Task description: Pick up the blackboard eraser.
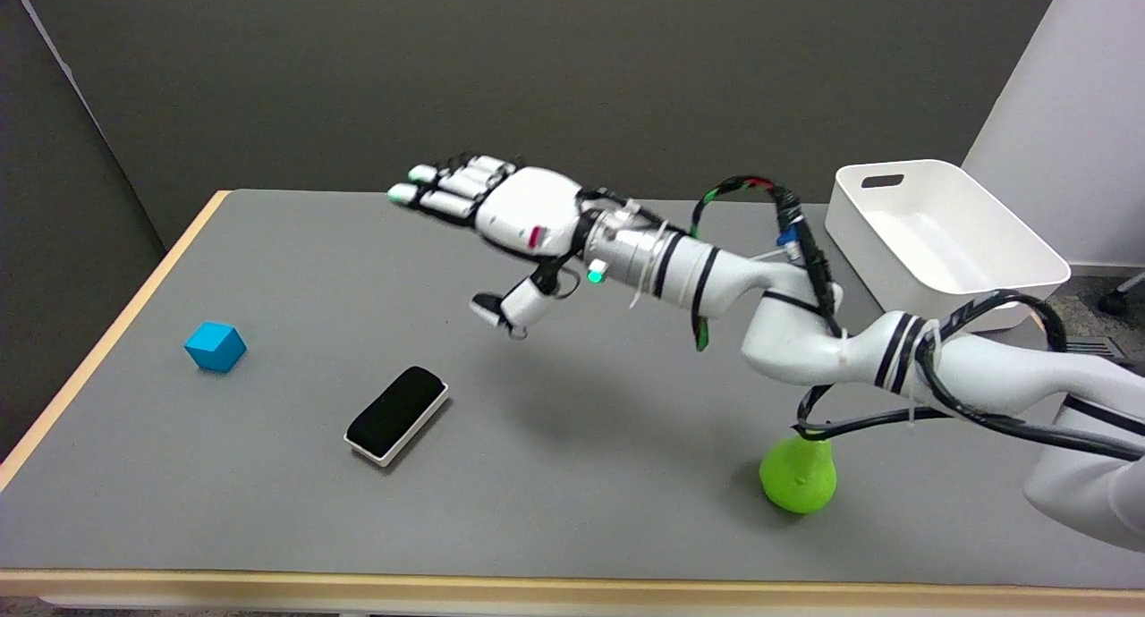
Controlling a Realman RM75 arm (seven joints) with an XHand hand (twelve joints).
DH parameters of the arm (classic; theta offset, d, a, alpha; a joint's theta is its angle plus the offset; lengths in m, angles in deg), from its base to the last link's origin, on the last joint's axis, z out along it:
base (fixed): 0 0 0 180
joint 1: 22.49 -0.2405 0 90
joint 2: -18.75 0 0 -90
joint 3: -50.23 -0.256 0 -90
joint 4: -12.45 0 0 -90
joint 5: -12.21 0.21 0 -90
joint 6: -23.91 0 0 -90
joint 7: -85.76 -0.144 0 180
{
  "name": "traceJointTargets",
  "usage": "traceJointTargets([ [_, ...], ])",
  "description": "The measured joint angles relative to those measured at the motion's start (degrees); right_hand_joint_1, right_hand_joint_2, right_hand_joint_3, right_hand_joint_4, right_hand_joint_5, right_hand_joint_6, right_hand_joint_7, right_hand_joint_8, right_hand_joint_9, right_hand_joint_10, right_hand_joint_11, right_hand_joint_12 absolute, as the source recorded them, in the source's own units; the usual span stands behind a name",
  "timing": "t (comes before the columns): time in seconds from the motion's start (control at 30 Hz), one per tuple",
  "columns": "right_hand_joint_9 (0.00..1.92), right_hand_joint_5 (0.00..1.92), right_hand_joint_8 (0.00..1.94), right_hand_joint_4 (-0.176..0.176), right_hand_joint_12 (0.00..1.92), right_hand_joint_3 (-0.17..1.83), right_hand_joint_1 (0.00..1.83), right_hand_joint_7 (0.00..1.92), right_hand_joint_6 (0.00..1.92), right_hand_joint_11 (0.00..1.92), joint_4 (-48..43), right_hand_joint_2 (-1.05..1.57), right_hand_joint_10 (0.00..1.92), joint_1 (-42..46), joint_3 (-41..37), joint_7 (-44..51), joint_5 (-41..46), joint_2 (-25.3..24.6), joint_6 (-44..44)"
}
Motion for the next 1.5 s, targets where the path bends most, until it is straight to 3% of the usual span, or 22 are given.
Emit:
traceJointTargets([
  [0.2,0.02,0.0,0.06,0.062,0.86,1.02,0.87,0.0,0.11,0.02,-1.56,0.62,0.5,0.99,2.01,0.26,-4.04,-2.12,-1.99],
  [0.63,0.03,0.0,0.08,0.062,0.87,1.03,0.87,0.0,0.11,0.02,1.72,0.62,0.52,3.22,4.12,0.68,-9.85,-8.92,-5.29],
  [1.5,0.03,0.0,0.11,0.062,0.89,1.03,0.84,0.0,0.17,0.02,9.67,0.62,0.54,5.92,5.14,0.7,-12.32,-17.56,-7.03],
])
